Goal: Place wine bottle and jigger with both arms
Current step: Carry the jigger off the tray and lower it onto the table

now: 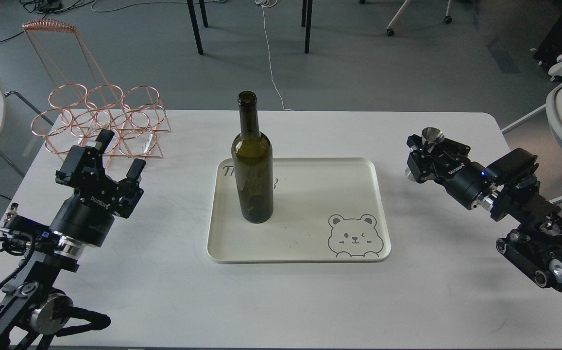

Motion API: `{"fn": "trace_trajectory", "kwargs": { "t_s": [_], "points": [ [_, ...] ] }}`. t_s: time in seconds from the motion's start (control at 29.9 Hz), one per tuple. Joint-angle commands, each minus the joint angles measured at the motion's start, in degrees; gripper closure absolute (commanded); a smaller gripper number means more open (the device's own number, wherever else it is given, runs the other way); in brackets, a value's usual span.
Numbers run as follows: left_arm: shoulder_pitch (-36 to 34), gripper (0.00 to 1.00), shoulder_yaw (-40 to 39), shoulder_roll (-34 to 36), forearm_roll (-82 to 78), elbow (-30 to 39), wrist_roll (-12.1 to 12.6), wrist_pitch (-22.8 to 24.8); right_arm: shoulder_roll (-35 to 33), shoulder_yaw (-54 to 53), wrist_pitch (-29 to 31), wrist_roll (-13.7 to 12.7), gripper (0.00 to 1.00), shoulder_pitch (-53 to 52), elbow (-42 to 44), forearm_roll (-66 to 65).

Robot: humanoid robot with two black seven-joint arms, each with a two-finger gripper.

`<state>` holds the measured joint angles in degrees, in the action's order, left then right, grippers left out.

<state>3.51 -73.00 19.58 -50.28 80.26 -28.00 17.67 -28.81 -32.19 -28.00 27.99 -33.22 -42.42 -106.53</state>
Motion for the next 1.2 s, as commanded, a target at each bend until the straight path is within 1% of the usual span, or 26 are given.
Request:
{"fn": "trace_trajectory", "kwargs": {
  "t_s": [0.0,0.3,0.64,0.8,0.84,0.94,1.07,1.17],
  "points": [
    [0.0,0.02,0.0,-0.1,0.0,0.7,0.0,0.0,-1.1,0.0,0.0,0.0,0.87,1.5,1.6,1.6],
    [0.0,0.02,0.0,0.0,0.0,0.9,0.0,0.0,-0.4,1.0,0.0,0.0,0.85,2.8,8.8,1.7],
    [0.1,0.02,0.0,0.0,-0.1,1.0,0.0,-0.1,2.4,2.5,0.0,0.0,0.83,2.4,12.1,1.8],
    [0.1,0.02,0.0,0.0,0.0,1.0,0.0,0.0,2.7,2.6,0.0,0.0,0.78,2.3,12.1,1.8],
    [0.1,0.02,0.0,0.0,0.0,1.0,0.0,0.0,2.6,2.6,0.0,0.0,0.76,2.3,12.1,1.8],
    [0.0,0.02,0.0,0.1,0.0,1.0,0.0,0.0,2.6,2.6,0.0,0.0,0.65,2.3,12.1,1.8],
    [0.0,0.02,0.0,0.1,0.0,1.1,0.0,0.0,2.2,2.6,0.0,0.0,0.56,2.4,12.0,1.8],
    [0.0,0.02,0.0,0.1,0.0,1.1,0.0,0.0,2.0,2.6,0.0,0.0,0.48,2.6,11.8,1.8]
  ]
}}
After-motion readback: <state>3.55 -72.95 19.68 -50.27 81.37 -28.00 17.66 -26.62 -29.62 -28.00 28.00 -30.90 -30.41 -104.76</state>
